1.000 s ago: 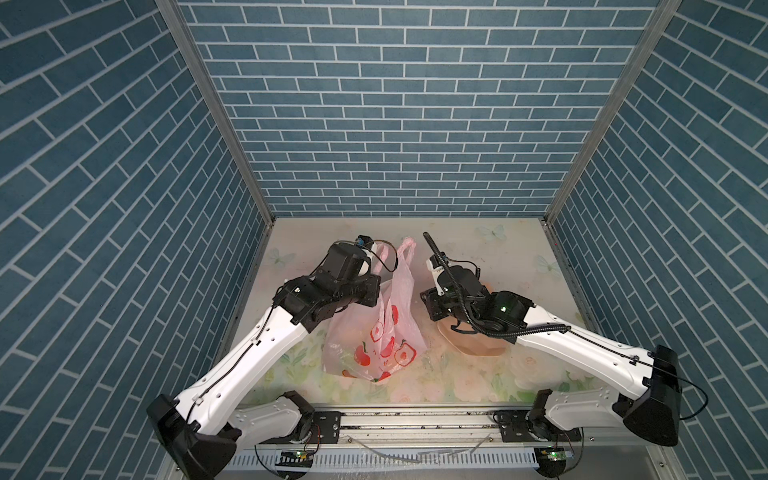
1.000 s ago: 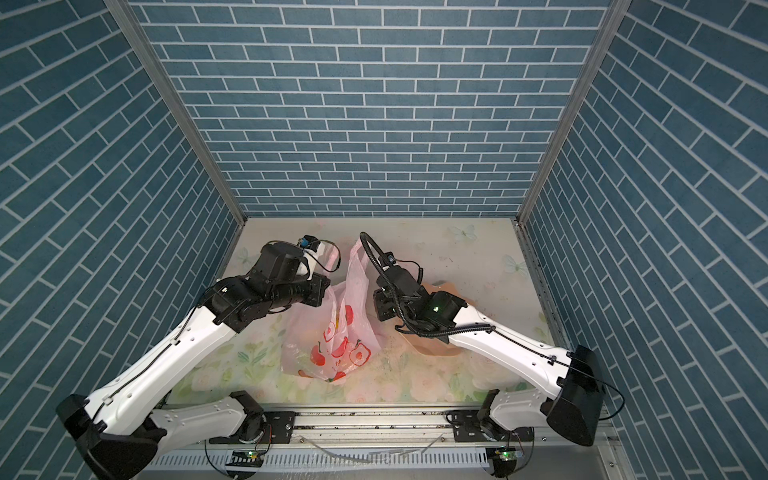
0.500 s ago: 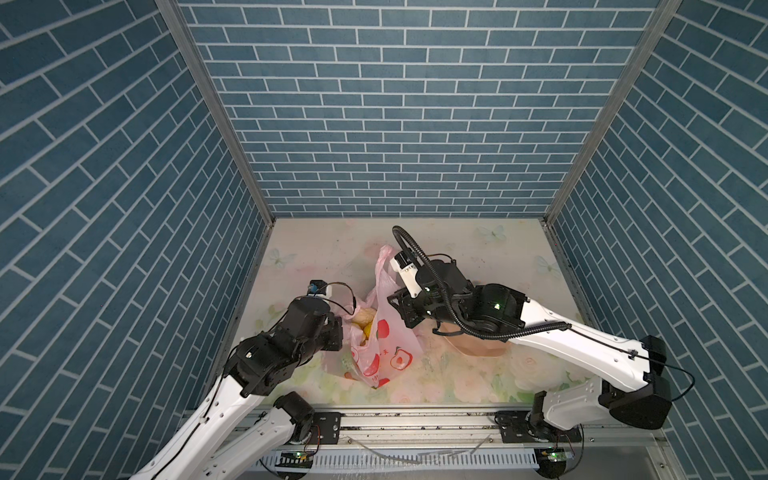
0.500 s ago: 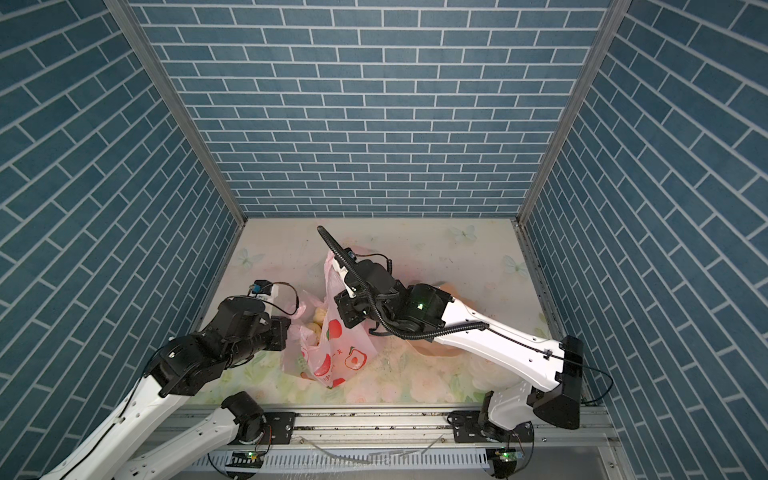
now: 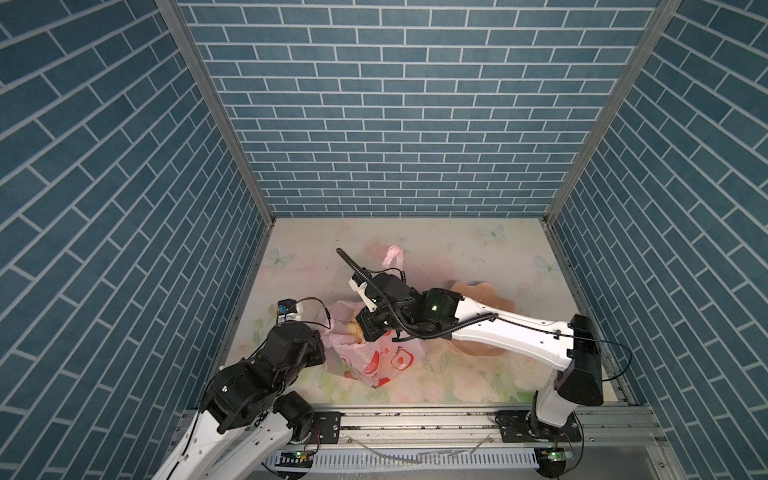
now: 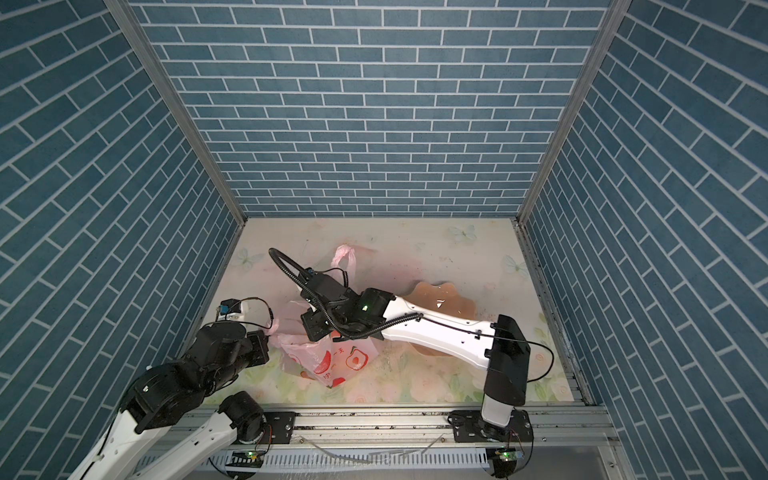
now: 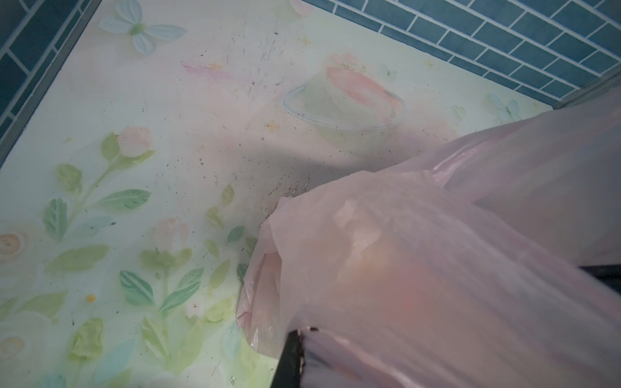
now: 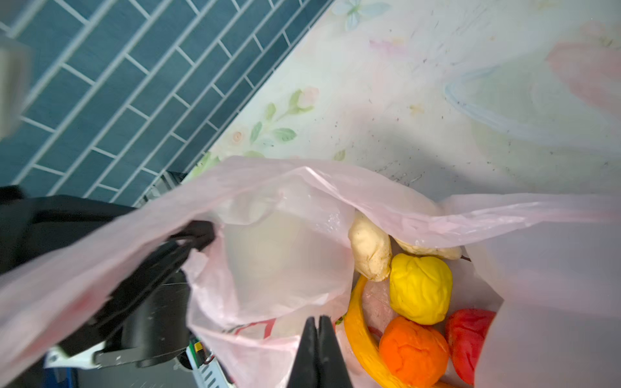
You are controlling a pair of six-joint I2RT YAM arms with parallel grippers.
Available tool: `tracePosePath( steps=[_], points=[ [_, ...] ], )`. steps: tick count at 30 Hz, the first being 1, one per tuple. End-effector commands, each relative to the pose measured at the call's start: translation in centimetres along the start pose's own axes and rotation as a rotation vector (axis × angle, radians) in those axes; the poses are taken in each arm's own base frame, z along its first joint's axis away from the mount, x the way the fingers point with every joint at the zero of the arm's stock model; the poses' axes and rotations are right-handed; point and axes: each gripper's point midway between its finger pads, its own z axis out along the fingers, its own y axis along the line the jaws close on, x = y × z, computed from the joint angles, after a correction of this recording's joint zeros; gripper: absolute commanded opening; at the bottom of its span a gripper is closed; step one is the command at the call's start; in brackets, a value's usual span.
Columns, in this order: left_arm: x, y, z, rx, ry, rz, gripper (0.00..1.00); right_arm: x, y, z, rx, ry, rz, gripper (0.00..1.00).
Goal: Take the fake fruits out of the plastic bag
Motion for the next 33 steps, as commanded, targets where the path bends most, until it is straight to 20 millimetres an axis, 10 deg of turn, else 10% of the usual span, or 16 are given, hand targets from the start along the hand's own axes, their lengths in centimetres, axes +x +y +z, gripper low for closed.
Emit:
tracePosePath(
  steps=[1,15,33],
  points=[
    [0.8,1.7,0.4,-0.065,-0.005,-0.080,0.11,0.4,-0.8,1.1,0.024,-0.002,0.049,0.03],
    [2.4,2.3,4.5,-0.161,0.026,-0.164,0.21,6.7,-10.2,1.9,0.190,0.034,0.239,0.00],
    [8.5,2.1,8.3,-0.195,0.279,-0.243,0.25,15.0,-15.3,1.0,0.298,0.079,0.413,0.00]
  ],
)
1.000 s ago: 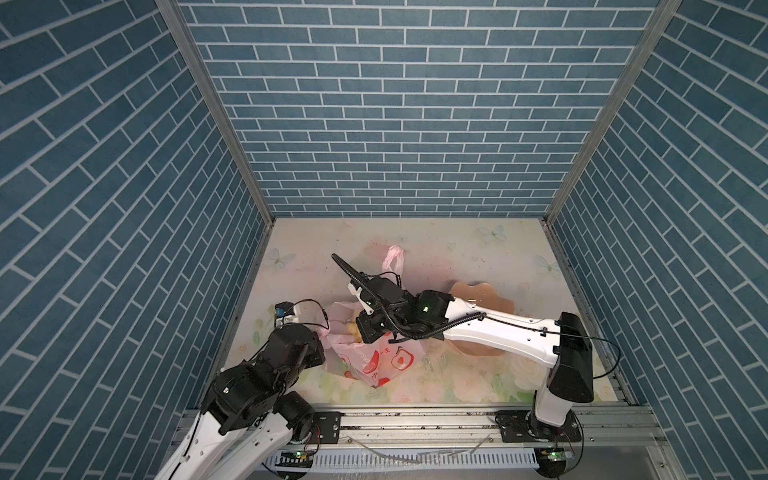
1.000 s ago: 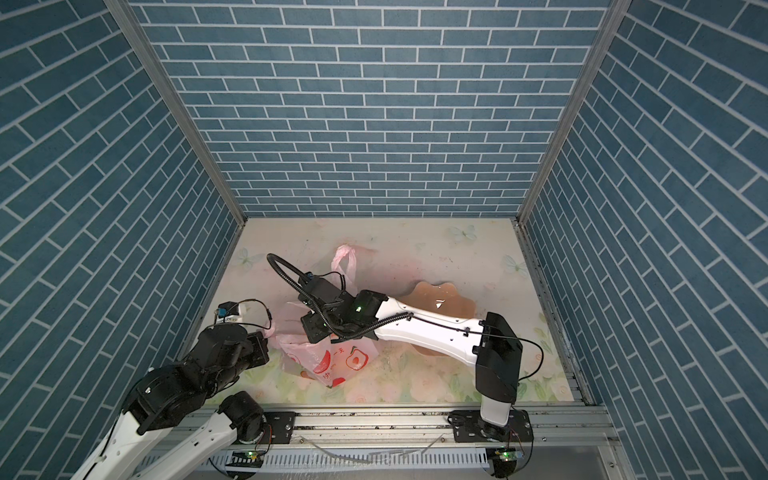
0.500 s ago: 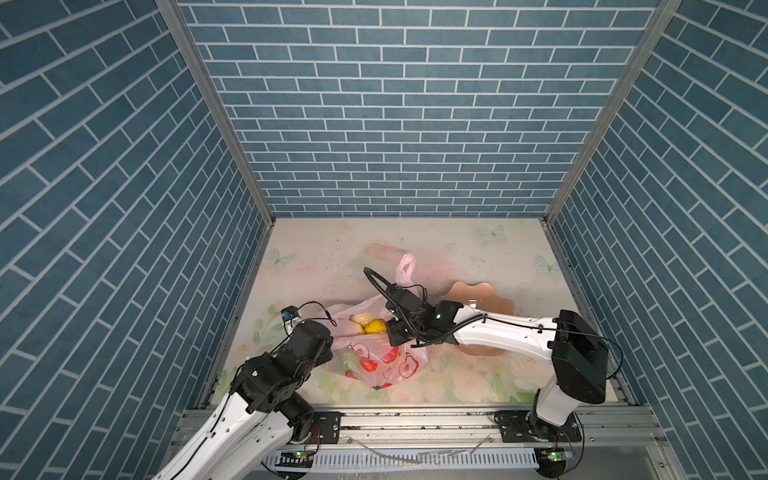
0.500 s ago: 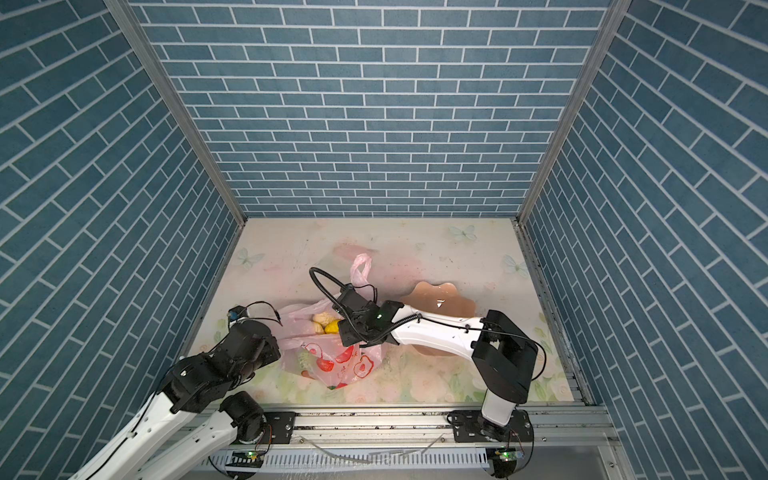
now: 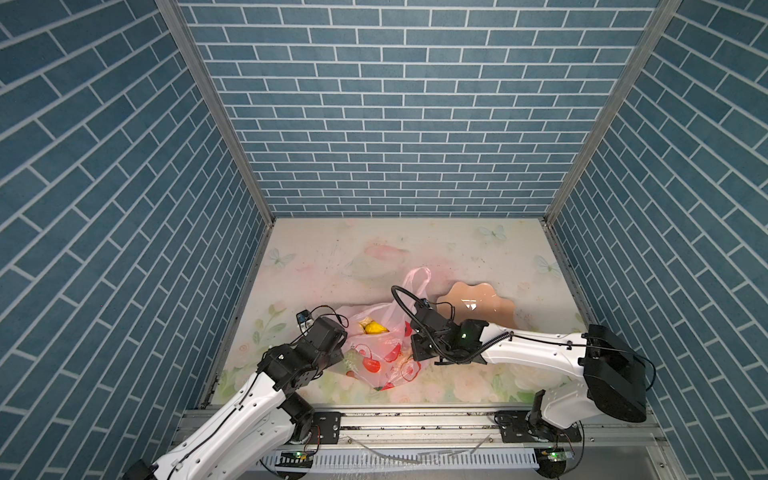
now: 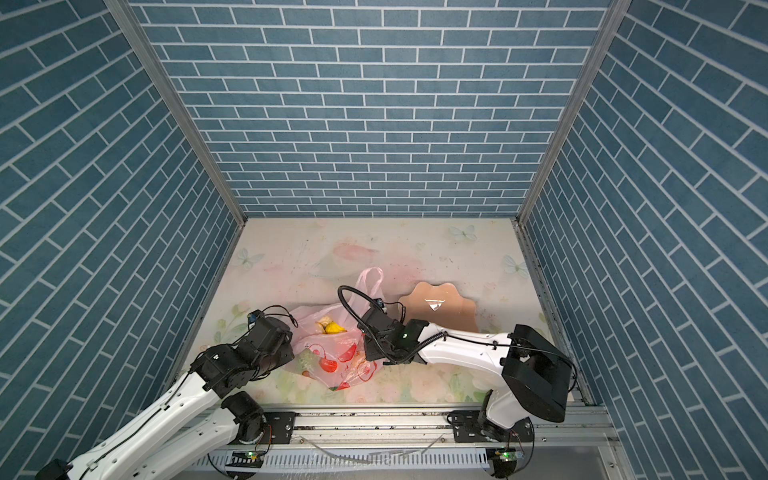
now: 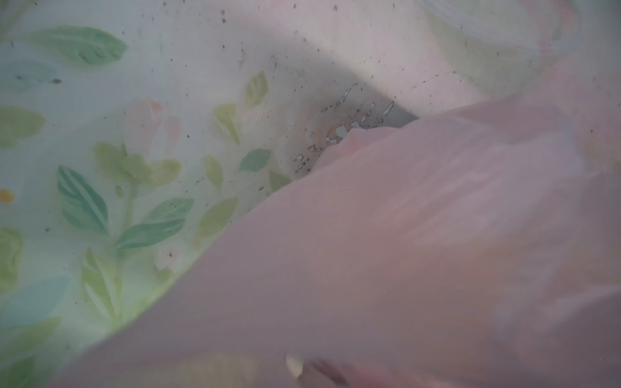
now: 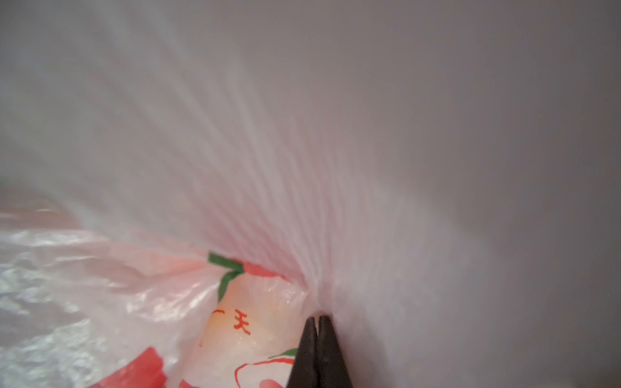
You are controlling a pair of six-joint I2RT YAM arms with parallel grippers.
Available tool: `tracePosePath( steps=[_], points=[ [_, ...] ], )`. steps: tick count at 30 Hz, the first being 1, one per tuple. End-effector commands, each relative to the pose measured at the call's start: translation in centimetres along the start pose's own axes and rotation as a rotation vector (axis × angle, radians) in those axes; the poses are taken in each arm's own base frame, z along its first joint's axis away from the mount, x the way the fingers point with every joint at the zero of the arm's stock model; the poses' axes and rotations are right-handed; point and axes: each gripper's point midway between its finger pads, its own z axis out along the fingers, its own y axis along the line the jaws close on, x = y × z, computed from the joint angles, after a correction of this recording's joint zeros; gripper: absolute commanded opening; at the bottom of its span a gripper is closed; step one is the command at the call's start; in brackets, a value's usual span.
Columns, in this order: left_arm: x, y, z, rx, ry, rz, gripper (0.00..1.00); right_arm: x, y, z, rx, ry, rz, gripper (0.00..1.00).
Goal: Take the fake fruits out of the plastic bag
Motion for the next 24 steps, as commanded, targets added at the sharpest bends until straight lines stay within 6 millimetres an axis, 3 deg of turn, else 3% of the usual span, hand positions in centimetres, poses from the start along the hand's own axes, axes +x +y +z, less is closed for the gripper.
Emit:
tracePosePath(
  steps=[1,6,12,18,24],
  points=[
    [1.3,0.1,0.4,0.014,0.066,-0.041,0.27,-0.4,-0.6,0.7,0.004,-0.034,0.063,0.00],
    [2.1,0.0,-1.2,0.061,0.112,-0.071,0.50,-1.1,0.0,0.3,-0.032,-0.046,0.031,0.00],
    [1.2,-0.4,-5.6,0.135,0.109,-0.084,0.72,-2.9,0.4,-1.5,-0.061,-0.091,-0.003,0.01],
    [-0.8,-1.2,-10.7,0.172,0.082,-0.038,0.78,-4.6,1.1,-3.3,-0.094,-0.128,-0.028,0.02],
    [-5.2,-2.5,-16.2,0.132,-0.009,0.104,0.79,-5.3,1.6,-4.5,-0.118,-0.155,-0.042,0.02]
  ],
)
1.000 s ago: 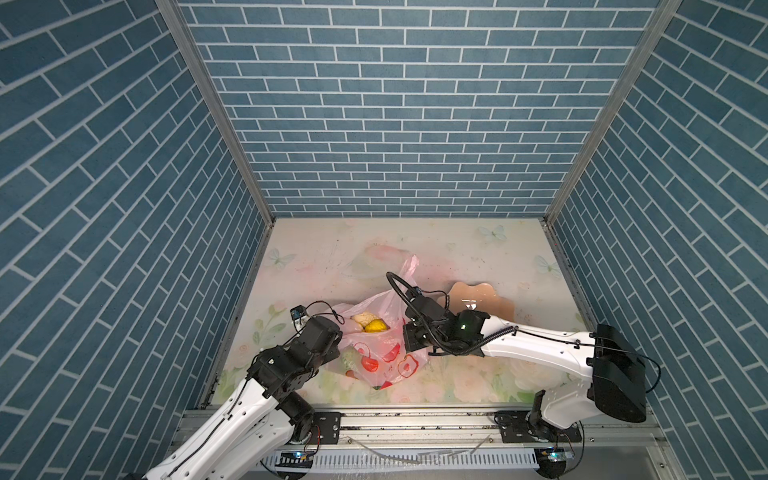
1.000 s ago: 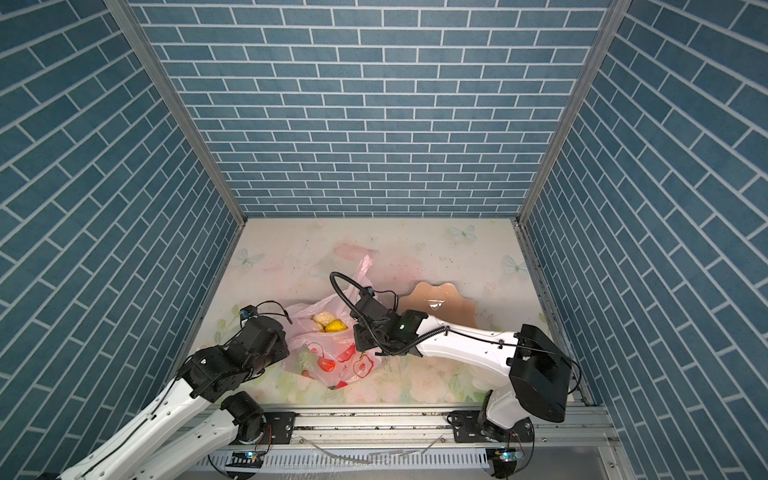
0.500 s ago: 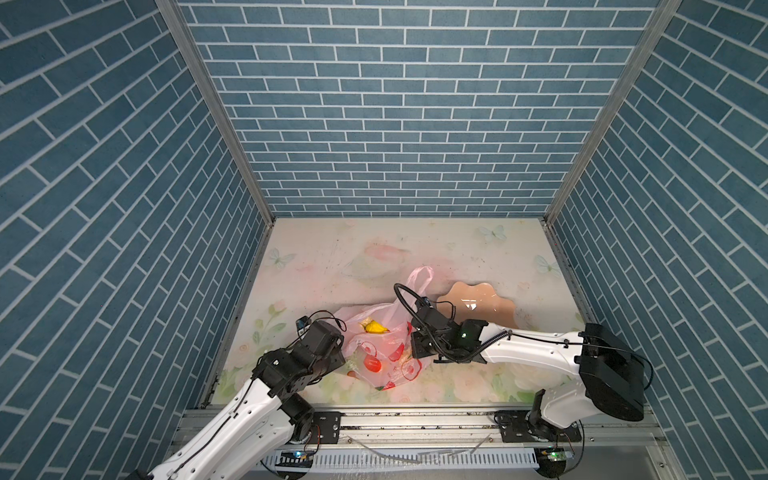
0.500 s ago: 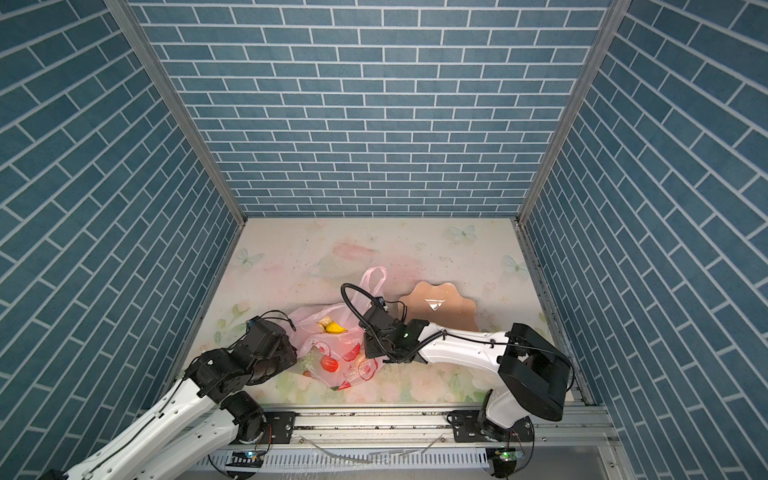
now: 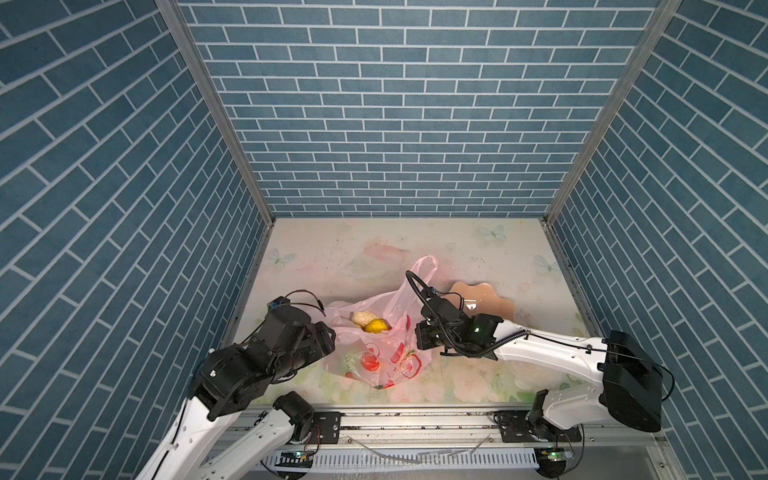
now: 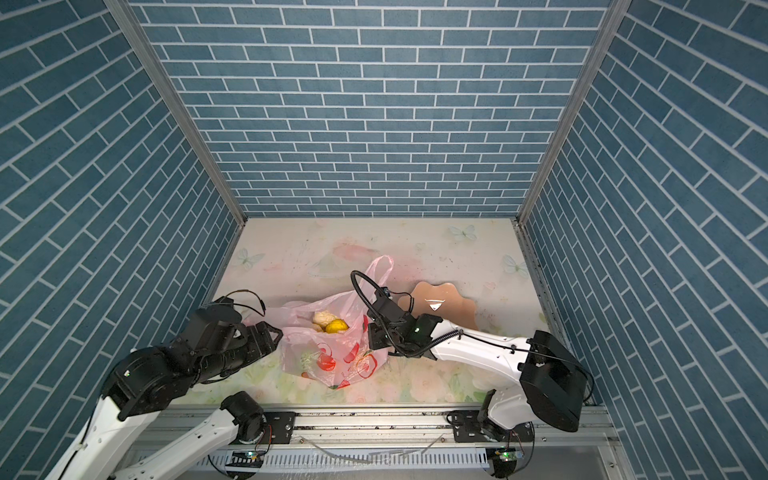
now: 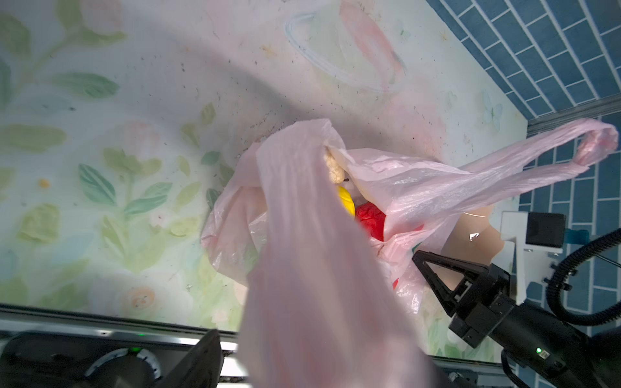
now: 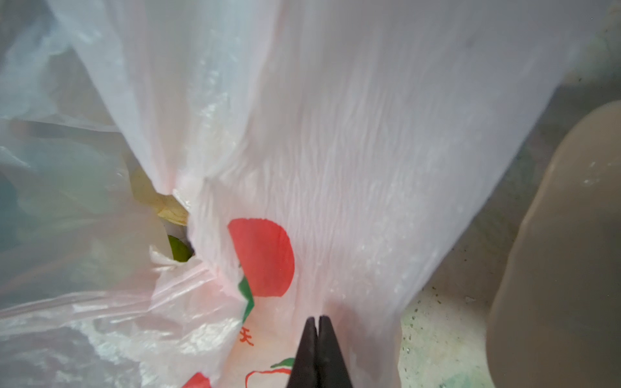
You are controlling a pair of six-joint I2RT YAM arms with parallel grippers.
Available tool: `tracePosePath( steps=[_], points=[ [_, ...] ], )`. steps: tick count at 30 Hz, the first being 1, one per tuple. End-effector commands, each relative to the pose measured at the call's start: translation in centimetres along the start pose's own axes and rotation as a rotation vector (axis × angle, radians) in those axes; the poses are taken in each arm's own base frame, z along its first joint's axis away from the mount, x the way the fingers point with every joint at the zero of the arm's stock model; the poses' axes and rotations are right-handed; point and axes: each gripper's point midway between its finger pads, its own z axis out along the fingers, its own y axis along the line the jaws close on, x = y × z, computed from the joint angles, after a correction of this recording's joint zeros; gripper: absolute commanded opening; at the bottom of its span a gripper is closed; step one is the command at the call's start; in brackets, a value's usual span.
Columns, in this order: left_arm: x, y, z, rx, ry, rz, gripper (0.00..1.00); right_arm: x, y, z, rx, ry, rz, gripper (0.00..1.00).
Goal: Take the fake fruits out of the plastic bag
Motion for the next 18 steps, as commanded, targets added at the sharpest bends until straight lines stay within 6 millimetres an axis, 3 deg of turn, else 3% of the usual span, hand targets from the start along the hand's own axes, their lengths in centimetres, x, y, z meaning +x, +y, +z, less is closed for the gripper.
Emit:
tracePosePath(
  steps=[1,7,12,15,18],
  points=[
    [-1.5,0.1,-2.0,-0.088,-0.009,0.131,0.79,-2.0,1.5,-1.7,-0.043,-0.046,-0.025,0.02],
    [-4.9,-4.1,-5.3,-0.050,-0.039,0.254,0.78,-2.6,1.7,-2.8,-0.064,-0.083,-0.020,0.02],
    [-6.9,-8.5,-6.0,0.007,-0.021,0.361,0.68,-2.6,2.0,-3.6,-0.087,-0.092,-0.015,0.02],
    [-8.1,-11.0,-5.9,0.008,0.007,0.462,0.70,-2.9,2.6,-5.1,-0.107,-0.107,-0.021,0.05],
    [-8.7,-12.5,-3.6,-0.064,0.102,0.602,0.76,-3.2,3.2,-7.0,-0.108,-0.132,-0.041,0.13]
  ],
)
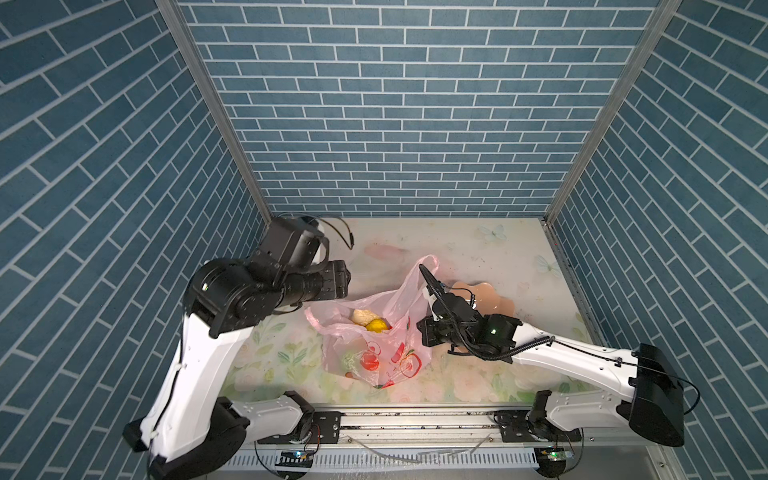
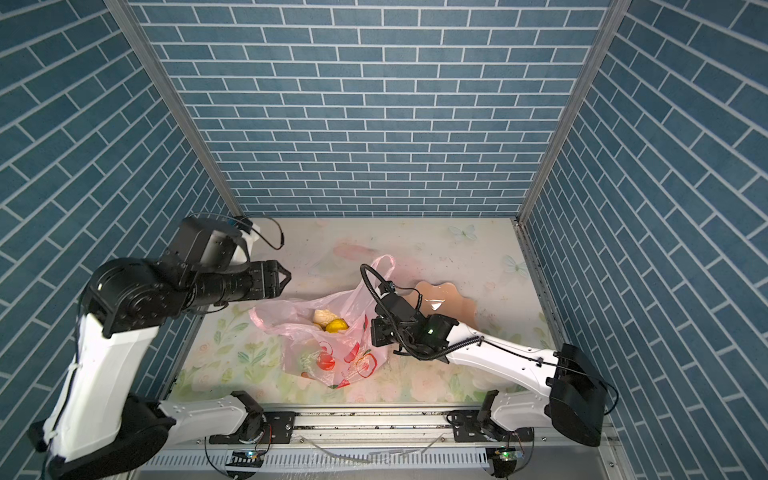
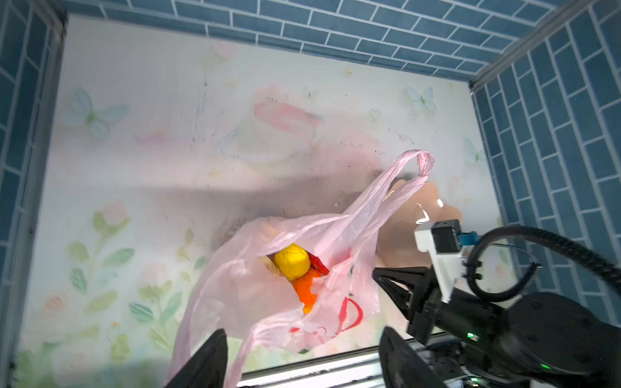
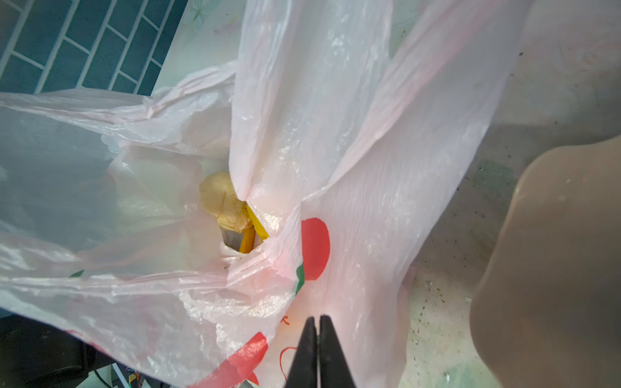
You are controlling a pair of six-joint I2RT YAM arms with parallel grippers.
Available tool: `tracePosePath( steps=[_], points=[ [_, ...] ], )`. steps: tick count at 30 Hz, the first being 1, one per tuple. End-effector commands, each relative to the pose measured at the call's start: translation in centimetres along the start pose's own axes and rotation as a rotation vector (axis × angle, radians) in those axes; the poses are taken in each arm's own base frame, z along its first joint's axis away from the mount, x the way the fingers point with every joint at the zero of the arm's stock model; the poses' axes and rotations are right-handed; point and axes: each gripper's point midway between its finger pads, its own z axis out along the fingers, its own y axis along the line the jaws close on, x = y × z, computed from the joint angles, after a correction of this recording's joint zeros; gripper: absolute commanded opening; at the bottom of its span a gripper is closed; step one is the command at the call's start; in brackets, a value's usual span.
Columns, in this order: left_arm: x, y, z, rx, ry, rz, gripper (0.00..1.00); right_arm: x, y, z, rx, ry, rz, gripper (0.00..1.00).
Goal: Take the fake fruits out of the plastic bag
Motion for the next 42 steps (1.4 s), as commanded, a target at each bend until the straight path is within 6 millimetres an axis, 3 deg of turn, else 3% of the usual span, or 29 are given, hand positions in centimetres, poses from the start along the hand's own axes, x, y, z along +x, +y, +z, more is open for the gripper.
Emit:
tracePosePath(
  steps=[1,4,8,12,16,25,33,42],
  points=[
    [0.9,-0.4,3.3,-0.063,0.195,0.213,0.77,-1.8,2.0,-3.0,-0.028,-0.050,-0.045,0.16],
    [0.9,-0.8,7.7,-0.110,0.292,0.299,0.76,-1.4,3.3,-3.6,-0.052,-0.041,-0.112,0.22],
    [2.4,-1.3,13.0,-0.087,0.383,0.317,0.74,-0.2,4.7,-2.9,-0.071,-0.022,-0.230,0.29],
    [4.2,-0.7,15.9,-0.080,0.435,0.305,0.72,0.4,3.9,-1.8,-0.010,0.007,-0.183,0.32],
    [5.5,0.2,17.5,-0.064,0.465,0.286,0.72,0.6,2.8,-0.5,0.039,-0.005,-0.091,0.39],
    [7.7,1.3,20.6,-0.009,0.514,0.262,0.63,-1.6,2.9,1.4,0.059,-0.075,0.022,0.45],
    [7.3,2.2,22.0,-0.021,0.478,0.286,0.63,-1.9,1.5,3.2,0.060,-0.073,0.081,0.46],
    [8.2,2.0,23.5,0.020,0.507,0.280,0.55,-2.6,2.4,5.5,-0.028,-0.054,0.115,0.43]
  ],
)
